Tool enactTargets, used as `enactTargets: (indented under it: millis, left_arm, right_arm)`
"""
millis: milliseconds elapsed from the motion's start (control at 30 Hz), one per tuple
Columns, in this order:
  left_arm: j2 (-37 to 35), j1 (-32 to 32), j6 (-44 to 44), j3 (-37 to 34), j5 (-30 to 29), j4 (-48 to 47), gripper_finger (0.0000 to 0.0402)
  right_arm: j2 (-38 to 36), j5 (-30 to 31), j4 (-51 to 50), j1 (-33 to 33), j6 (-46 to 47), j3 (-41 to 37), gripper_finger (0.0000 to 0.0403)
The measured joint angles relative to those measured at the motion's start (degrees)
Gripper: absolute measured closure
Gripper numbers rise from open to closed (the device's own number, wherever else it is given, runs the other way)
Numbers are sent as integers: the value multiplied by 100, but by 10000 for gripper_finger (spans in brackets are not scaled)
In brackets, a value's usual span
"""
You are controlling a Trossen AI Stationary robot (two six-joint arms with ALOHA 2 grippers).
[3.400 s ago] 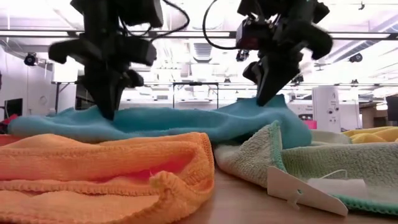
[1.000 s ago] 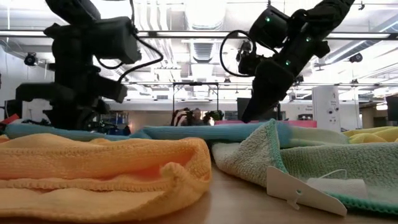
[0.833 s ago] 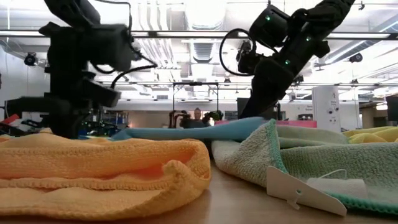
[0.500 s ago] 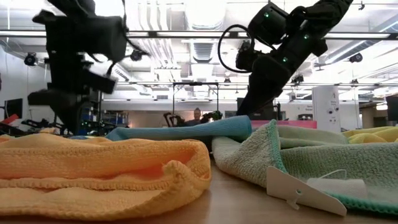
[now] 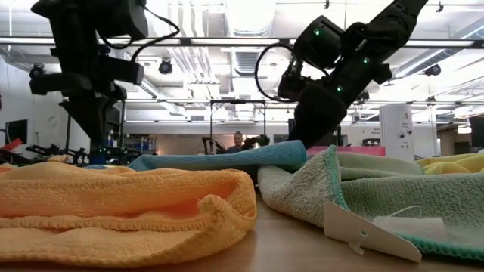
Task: Fold microfiber towels
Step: Fold the blue microfiber cloth
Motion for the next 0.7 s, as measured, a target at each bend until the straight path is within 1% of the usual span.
enactTargets:
  millis: [133,200,300,433,500,600,700]
  left_arm:
    - [-150,117,89,-25,19,69,401]
    - [-204,147,91,-71,18,100,401]
    - [-211,158,93,-168,11,199,401]
    - [-165,158,98,-298,12,435,402]
    - [-162,162,100,-326,18,459,400]
    - [-180,228,110,-323,111,544,383]
    - [-185,302,237,-326,165,522,347]
  right_arm:
    - [54,4,22,4,2,0,272]
    - [47,4,87,14,1,0,282]
    - [39,-2,77,20,-30,0,315]
    - [51,-136,42,31,-50,0,375]
    - [54,-137,46,45,-81,0,388]
    - [23,-141,46,57,-106,0,392]
    - [-25,-146,48,57,-177,0,394]
